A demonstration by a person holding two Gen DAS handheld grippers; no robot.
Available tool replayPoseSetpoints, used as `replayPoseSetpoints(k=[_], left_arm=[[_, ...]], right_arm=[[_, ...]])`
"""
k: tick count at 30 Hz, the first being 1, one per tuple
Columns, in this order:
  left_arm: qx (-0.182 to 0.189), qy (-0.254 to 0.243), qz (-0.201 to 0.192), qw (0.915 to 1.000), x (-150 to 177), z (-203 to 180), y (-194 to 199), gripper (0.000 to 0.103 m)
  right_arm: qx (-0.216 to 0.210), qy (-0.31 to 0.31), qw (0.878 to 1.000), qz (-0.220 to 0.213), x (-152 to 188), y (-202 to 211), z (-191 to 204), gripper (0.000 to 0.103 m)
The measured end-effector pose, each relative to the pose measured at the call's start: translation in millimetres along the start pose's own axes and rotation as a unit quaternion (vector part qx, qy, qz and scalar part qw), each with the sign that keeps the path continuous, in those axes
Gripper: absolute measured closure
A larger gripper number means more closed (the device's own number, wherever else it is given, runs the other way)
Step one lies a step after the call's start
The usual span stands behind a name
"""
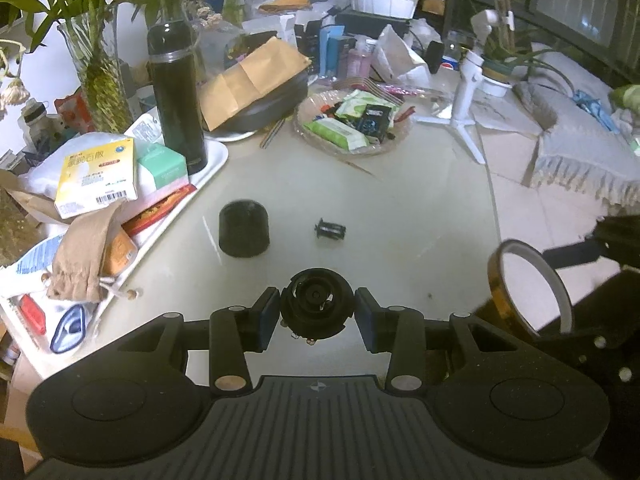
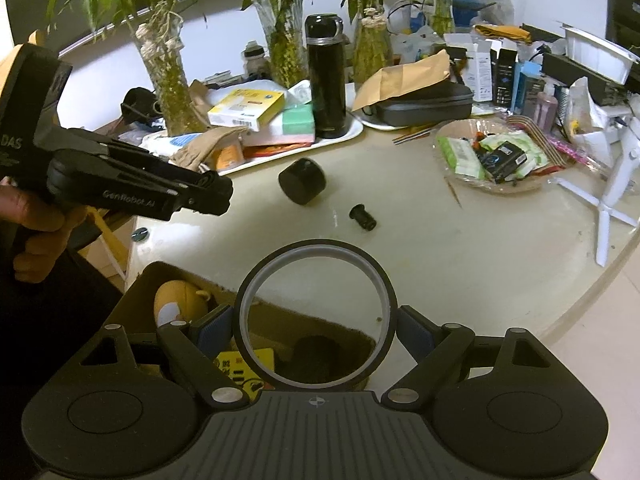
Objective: Organize rigid objects
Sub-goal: 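Carry the black knob with the left tool while the right tool brings the disc to the box, then open both tools to drop the black knob and clear disc into the box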
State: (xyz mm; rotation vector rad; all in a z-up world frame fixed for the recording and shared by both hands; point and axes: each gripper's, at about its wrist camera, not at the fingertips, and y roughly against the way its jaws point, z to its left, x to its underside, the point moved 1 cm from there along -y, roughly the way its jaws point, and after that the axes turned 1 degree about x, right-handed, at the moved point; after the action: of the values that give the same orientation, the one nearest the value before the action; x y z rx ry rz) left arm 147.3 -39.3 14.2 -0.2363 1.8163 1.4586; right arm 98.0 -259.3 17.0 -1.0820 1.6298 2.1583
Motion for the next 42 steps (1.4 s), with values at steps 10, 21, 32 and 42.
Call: replayPoseSetpoints(k=[10, 21, 32, 42], left_arm=[[0.021, -0.017, 0.011, 0.9996, 22, -14, 21, 0.063], [0.042, -0.035, 0.028, 0.9981, 53, -26, 40, 0.063], [0.047, -0.044, 0.049, 0.9967, 83, -32, 43, 0.062], [0.033, -0.047, 0.039, 0.9976, 97, -36, 51, 0.049]], right_arm=[[-0.02, 0.007, 1.0, 0.009, 10, 5, 7, 0.015], [-0.031, 0.003, 0.999, 0.011, 15, 7, 9, 0.015], [-0.042, 0.007, 0.999, 0.019, 22, 8, 14, 0.015], [-0.052, 0.015, 0.998, 0.029, 29, 7, 22, 0.015]])
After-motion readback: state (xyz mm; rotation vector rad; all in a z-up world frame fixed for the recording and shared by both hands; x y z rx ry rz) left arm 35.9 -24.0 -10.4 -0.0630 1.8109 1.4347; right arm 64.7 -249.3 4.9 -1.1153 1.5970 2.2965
